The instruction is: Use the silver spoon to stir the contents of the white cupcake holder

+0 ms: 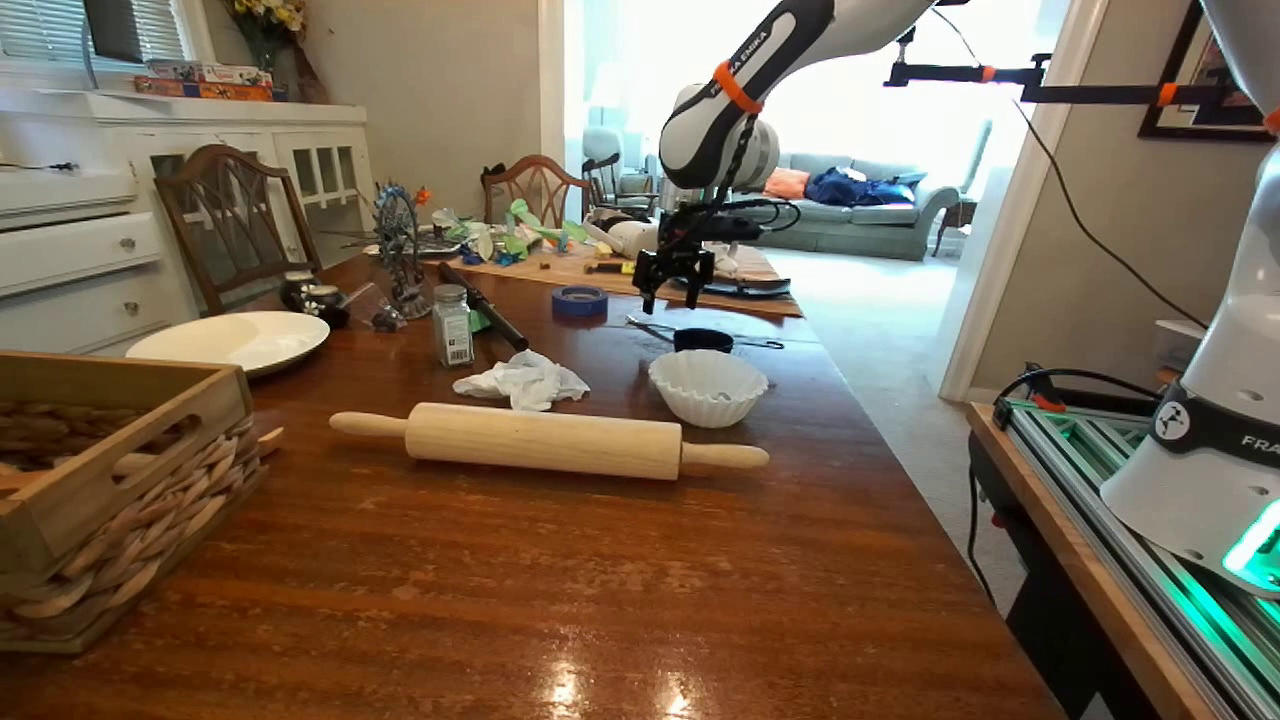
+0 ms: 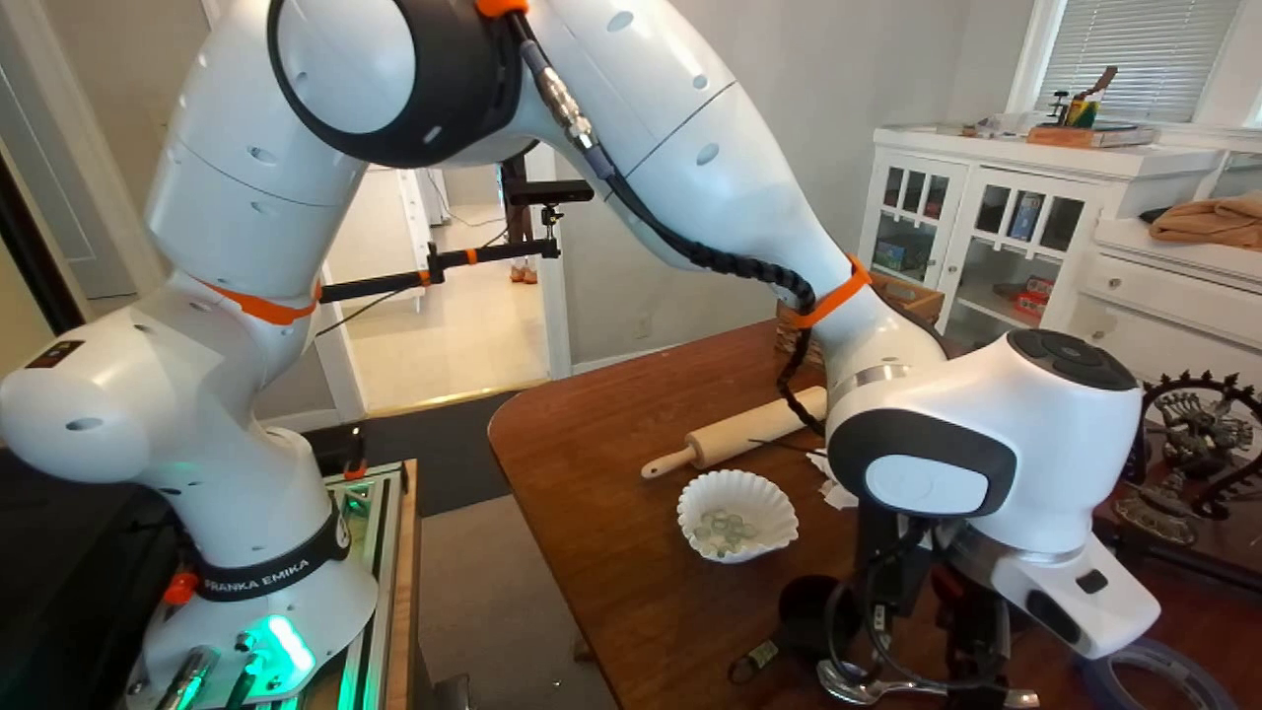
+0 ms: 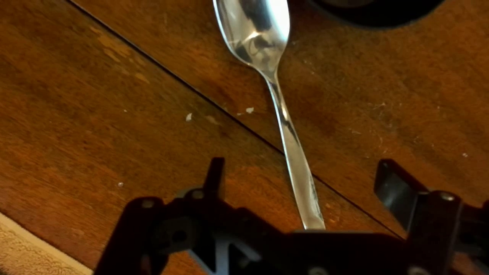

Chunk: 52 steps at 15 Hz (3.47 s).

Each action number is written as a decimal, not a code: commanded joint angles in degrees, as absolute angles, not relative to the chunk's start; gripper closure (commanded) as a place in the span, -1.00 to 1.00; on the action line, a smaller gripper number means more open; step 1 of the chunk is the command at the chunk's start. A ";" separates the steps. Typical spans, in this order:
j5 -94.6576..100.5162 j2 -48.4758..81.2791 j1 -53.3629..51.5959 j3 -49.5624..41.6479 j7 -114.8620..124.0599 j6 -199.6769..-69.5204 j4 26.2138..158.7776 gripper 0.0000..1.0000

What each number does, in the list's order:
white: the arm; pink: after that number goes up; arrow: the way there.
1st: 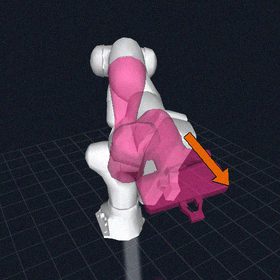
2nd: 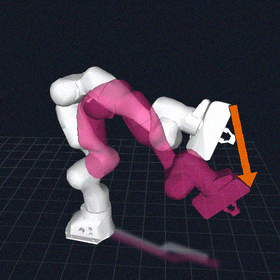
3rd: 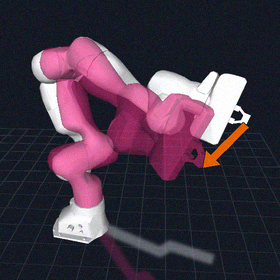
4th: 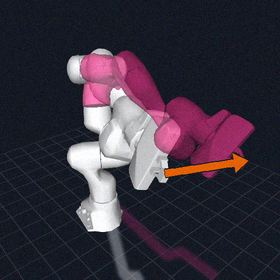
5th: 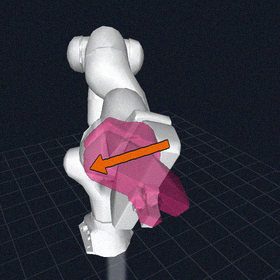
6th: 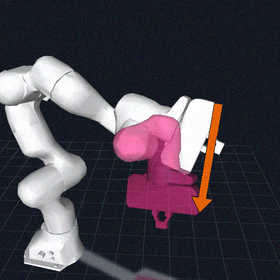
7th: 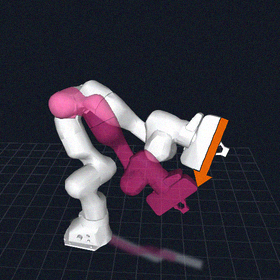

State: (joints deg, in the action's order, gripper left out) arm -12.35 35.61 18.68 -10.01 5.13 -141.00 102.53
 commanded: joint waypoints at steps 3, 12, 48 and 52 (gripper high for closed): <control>-12.69 36.90 19.69 -9.21 3.17 -137.49 100.60 -1.00; -12.27 38.42 19.86 -9.24 1.86 -136.79 99.23 -0.24; -5.53 19.62 6.57 -7.54 4.89 -153.26 123.11 0.93; -3.64 17.51 3.94 -7.76 6.85 -155.64 126.37 0.93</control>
